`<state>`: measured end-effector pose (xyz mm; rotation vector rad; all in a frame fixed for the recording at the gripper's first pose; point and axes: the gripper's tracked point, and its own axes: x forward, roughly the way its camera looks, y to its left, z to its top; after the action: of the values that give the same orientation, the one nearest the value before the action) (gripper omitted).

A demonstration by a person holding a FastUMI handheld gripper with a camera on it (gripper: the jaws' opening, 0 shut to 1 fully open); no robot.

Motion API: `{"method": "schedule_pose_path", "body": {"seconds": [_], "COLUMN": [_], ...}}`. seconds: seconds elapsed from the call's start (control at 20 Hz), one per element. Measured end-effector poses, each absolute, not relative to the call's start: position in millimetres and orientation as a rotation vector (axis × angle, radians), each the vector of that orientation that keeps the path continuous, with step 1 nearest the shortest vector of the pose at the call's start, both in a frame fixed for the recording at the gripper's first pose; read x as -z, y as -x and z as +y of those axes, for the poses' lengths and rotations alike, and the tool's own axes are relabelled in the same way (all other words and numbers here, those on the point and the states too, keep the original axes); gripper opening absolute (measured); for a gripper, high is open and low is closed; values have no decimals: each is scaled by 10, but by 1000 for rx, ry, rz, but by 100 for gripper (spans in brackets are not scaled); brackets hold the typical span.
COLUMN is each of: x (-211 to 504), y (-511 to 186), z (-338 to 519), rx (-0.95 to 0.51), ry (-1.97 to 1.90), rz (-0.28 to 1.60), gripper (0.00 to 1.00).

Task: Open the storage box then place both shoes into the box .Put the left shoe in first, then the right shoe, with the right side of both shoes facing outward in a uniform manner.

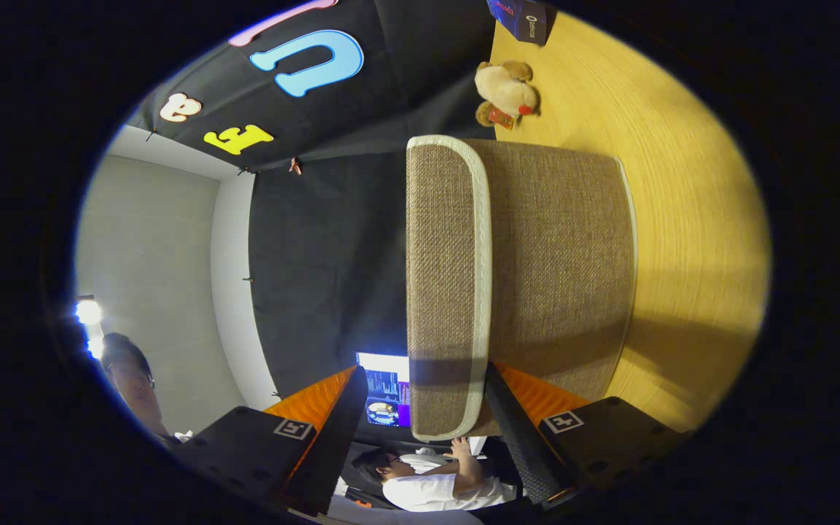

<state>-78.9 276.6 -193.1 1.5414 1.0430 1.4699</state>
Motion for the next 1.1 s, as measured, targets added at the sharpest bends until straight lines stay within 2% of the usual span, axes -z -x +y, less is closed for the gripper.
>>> {"method": "schedule_pose_path", "body": {"seconds": [0.25, 0.35, 0.4, 0.55, 0.7, 0.75, 0.85, 1.1], "x": [1652, 1557, 1565, 1659, 1756, 1711, 1770, 1025], "y": [765, 680, 666, 762, 777, 789, 820, 814], "z": [2544, 2529, 2598, 2787, 2958, 2957, 3024, 2901], "rx": [-1512, -1497, -1480, -1463, -1411, -1415, -1346, -1397], "ry": [-1654, -1687, -1688, -1652, -1616, -1602, -1511, -1566], "rz": [951, 895, 902, 962, 1031, 1009, 991, 841], "gripper": [95, 85, 77, 77, 28, 28, 5, 5]}}
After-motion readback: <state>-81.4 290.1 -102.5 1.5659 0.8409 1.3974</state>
